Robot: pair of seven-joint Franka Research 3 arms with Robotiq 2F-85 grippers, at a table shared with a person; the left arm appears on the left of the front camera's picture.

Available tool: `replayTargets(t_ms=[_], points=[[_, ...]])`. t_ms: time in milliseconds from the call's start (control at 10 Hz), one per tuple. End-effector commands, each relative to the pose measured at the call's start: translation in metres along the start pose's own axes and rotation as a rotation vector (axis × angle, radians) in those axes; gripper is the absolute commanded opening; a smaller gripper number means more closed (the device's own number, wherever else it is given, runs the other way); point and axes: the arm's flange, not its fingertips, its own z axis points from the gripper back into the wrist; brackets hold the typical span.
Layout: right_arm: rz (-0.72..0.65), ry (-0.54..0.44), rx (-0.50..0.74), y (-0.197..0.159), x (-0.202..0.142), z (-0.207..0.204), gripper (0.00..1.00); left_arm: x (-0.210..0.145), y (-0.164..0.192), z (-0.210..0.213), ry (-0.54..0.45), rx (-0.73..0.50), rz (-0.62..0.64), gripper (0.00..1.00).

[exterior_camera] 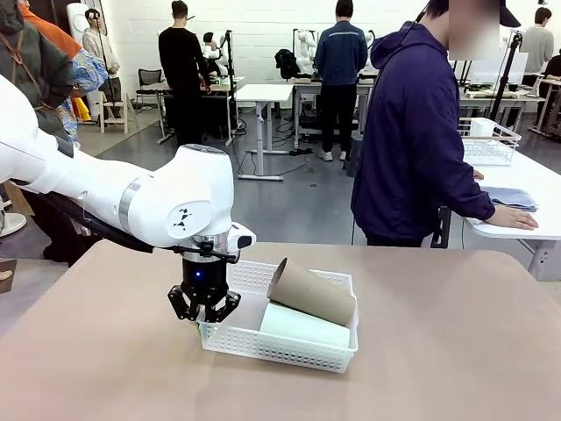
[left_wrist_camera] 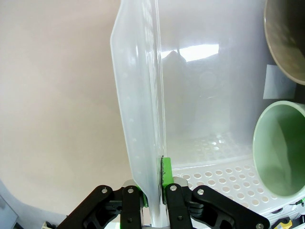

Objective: Clean and organize the cups into the basket.
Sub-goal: Move the Organizing basket back to the left side of the table.

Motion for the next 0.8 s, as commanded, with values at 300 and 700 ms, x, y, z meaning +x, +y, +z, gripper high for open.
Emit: replayTargets(t_ms=[300,700], points=[[-0.108,-0.070,0.041,-0.002,0.029,-0.003,1.00,0.000,0.000,0.002,-0.005,-0.001,0.002,0.00],[-0.096,-0.045,0.016,-0.002,0.011,-0.002,1.00,0.000,0.000,0.002,-0.005,-0.001,0.002,0.00]])
